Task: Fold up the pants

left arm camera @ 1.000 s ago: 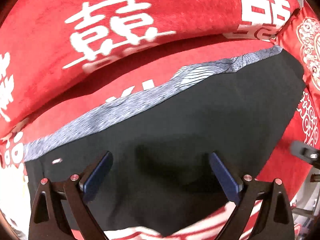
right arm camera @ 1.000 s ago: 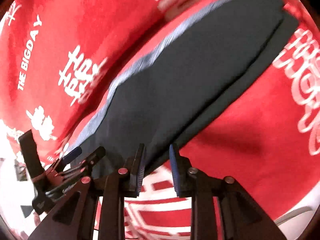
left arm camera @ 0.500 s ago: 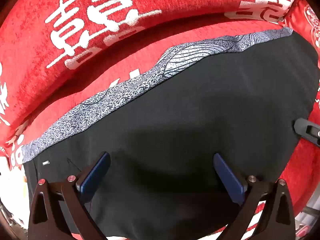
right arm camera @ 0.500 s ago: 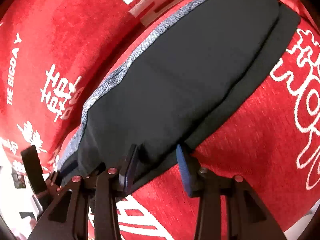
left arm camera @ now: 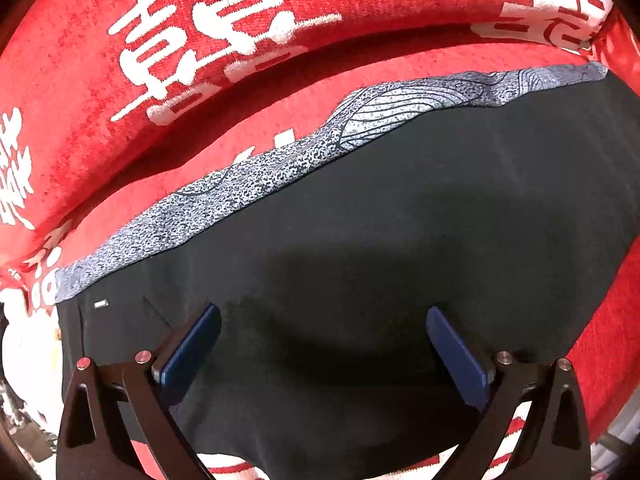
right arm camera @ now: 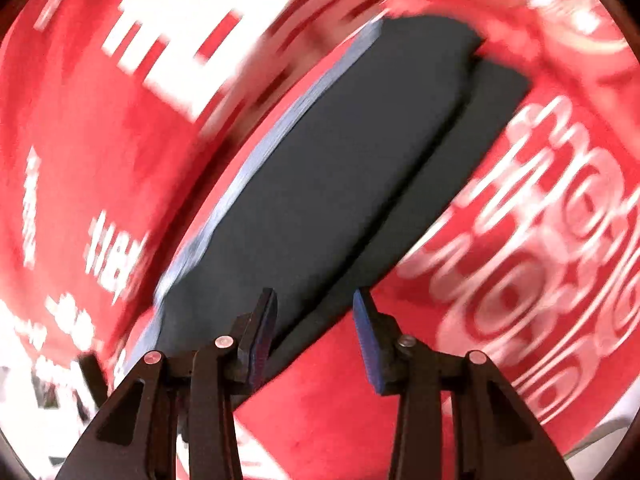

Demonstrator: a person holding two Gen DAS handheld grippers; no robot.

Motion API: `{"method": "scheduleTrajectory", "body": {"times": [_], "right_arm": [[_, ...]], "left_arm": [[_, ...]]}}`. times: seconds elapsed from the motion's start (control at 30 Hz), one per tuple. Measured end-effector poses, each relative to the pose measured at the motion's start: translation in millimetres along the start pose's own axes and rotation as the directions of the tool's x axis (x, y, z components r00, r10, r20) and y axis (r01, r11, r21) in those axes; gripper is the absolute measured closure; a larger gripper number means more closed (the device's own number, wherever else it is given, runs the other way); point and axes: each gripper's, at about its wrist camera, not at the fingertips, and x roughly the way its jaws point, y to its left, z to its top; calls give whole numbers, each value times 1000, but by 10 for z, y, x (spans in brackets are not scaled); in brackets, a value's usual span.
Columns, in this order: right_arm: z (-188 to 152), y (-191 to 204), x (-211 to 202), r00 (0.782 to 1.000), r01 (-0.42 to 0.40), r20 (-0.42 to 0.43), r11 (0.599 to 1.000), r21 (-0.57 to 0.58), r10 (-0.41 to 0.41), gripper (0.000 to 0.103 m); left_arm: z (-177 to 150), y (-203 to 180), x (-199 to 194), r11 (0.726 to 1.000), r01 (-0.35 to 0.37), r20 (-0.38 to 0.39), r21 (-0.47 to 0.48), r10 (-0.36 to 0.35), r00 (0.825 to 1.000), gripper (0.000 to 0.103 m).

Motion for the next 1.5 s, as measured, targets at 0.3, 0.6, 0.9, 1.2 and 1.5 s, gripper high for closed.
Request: {"method": "scheduleTrajectory", "body": {"times": [0.3,0.6,0.9,1.2,1.5], "right_arm": [[921,-475,220,996,49,63,994,93,-55,59],[873,-589,-41,996,88,16,995,-41,-87,97],[858,-683,-24,989,141,-31,990,-8,-141,76],[858,30,-88,997,78,-6,973,-217,-81,74],[886,379,566,984,132,-45,877,-462,-172,70]], "left_arm": [[-4,-133,-93,996,-69,-34,-53,68,997,0],[26,-257,-132,986,-131,-64,-103,125,990,0],[99,-382,-255,983,-179,-82,-40,175,981,0],[808,-287,-345,977,-114,27,-182,121,992,0],[829,-276,11,965,-62,19,-255,69,997,0]]}}
